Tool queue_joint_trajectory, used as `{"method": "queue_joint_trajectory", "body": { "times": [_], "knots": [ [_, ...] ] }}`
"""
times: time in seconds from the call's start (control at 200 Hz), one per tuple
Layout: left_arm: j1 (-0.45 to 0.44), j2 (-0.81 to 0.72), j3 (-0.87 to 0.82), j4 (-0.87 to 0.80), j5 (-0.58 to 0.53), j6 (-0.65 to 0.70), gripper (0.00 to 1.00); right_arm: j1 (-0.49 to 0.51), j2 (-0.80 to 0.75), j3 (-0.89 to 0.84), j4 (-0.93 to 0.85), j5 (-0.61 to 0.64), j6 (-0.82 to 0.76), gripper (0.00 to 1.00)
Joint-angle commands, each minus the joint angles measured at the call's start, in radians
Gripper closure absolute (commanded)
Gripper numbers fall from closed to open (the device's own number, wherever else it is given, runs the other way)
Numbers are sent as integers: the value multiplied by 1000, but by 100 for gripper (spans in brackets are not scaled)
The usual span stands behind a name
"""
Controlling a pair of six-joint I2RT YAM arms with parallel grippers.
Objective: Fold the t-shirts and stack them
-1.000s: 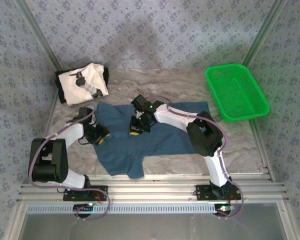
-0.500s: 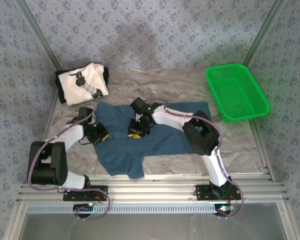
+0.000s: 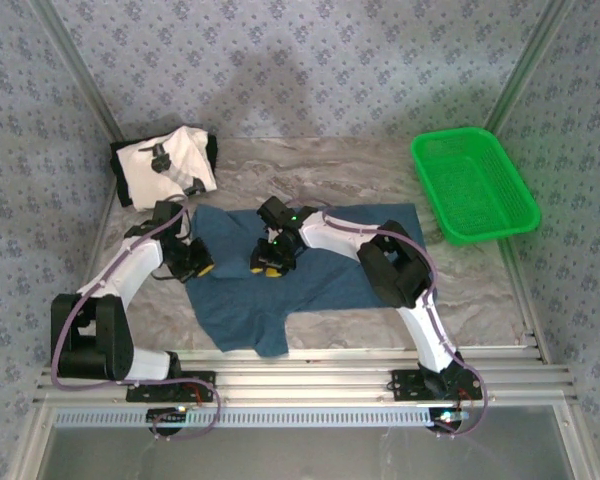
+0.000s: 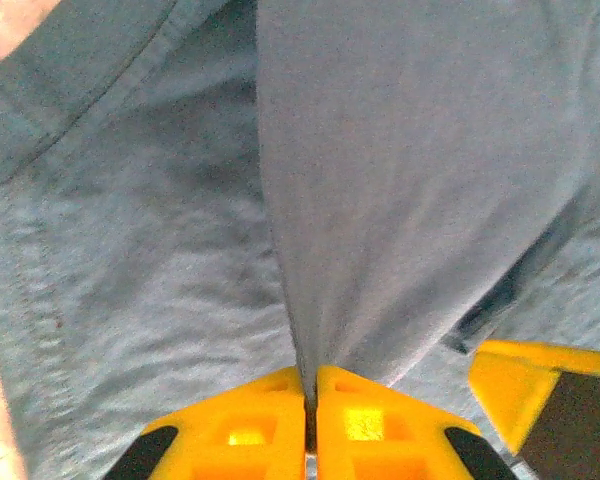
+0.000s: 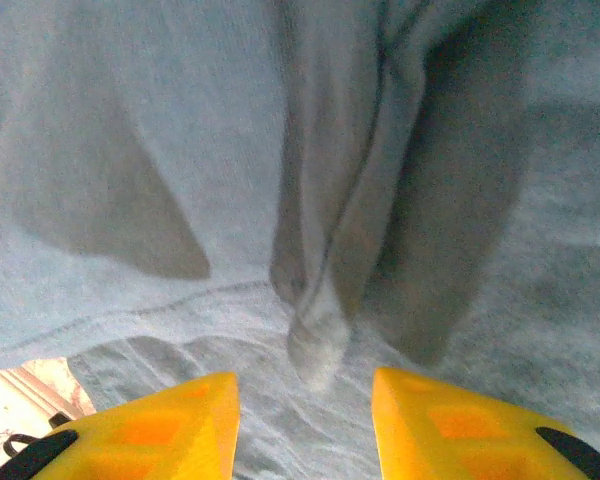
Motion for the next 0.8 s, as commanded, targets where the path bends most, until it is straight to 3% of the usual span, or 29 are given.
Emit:
{"method": "queue_joint_trajectory", "body": {
  "times": [0.0, 0.085, 0.25, 0.345, 0.705, 0.739, 0.794],
  "knots": [
    [-3, -3, 27, -106, -44, 56, 91, 8, 36, 43, 1, 17, 8, 59],
    [-3, 14, 32, -111, -56, 70, 89, 7, 43, 52, 0, 25, 10, 64],
    [-3, 75, 51, -98, -83, 69, 60, 4, 42, 57, -13, 36, 6, 89],
    [-2, 86, 63, -90, -110, 60, 53, 2, 17, 46, -35, 43, -7, 95],
    [-9, 181, 95, 10, -112, 13, 49, -9, -59, -82, -13, 53, 12, 94],
    [-9, 195, 100, 16, -117, 10, 49, -11, -59, -82, -23, 53, 6, 90],
    [-9, 218, 106, 20, -128, 6, 49, -11, -63, -89, -37, 49, -2, 75]
  ]
}}
